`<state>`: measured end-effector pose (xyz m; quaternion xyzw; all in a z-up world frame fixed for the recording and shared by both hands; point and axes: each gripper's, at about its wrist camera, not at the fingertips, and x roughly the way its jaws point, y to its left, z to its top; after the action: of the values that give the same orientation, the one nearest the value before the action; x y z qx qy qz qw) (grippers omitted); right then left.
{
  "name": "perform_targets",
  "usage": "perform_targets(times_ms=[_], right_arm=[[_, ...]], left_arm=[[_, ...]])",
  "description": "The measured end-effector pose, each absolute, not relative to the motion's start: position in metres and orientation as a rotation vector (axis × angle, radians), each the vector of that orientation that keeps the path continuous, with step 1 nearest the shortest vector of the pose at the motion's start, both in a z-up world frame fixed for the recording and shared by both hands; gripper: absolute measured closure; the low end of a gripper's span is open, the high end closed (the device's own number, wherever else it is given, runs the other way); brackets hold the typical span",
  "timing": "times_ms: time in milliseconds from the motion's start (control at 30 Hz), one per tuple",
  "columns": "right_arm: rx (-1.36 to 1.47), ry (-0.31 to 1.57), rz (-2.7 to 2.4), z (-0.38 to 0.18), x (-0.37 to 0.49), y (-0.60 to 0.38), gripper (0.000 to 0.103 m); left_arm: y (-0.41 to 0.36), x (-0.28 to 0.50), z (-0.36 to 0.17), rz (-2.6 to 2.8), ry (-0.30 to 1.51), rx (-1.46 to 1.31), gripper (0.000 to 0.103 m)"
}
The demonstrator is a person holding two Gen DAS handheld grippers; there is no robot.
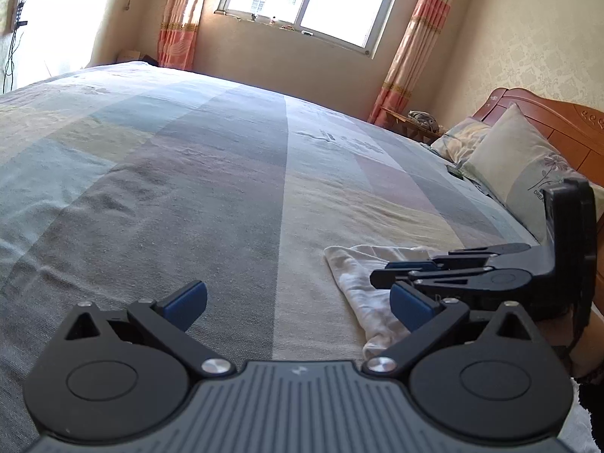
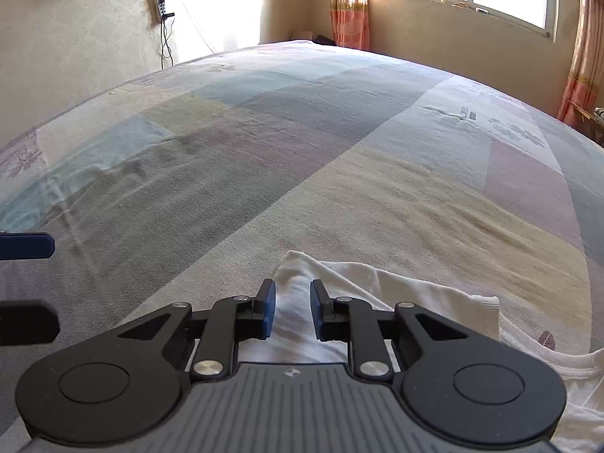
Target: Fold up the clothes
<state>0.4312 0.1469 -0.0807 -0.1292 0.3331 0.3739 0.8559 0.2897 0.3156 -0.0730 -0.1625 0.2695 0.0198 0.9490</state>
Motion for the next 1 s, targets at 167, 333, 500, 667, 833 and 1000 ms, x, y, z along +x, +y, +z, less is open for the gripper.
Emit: perform_targets(times_ms=[167,333,500,667,833,1000], right_arm=[[-0.339,0.729,0.833,-0.095,0.394,0.137,0.078],[-0.452,0.660,0.839,-0.091,0.356,0.137,0.077],[-0.346,0.771,0.776,-0.101,0.367,0.119,0.057],[-0.241,0.813,0.804,-0.093,0.363,0.084,0.056],[-0.192,0.753,0.578,-0.084,0.384,0.022,0.054],[-0.120,0.744,0.362,-0.095,0.418,-0.046,0.048]], left_arm=[[0.305,0.295,-0.076,0.034,0.569,-0.300,0.001],[0.294,0.300,-0.077,0.008,0.581,-0.274,0.001],[0.283,0.306,-0.079,-0.002,0.603,-0.244,0.001],[0.268,0.311,-0.079,-0.028,0.619,-0.210,0.001],[0.234,0.320,-0.079,-0.113,0.623,-0.145,0.001],[0.198,0.334,-0.094,-0.253,0.632,-0.082,0.001]])
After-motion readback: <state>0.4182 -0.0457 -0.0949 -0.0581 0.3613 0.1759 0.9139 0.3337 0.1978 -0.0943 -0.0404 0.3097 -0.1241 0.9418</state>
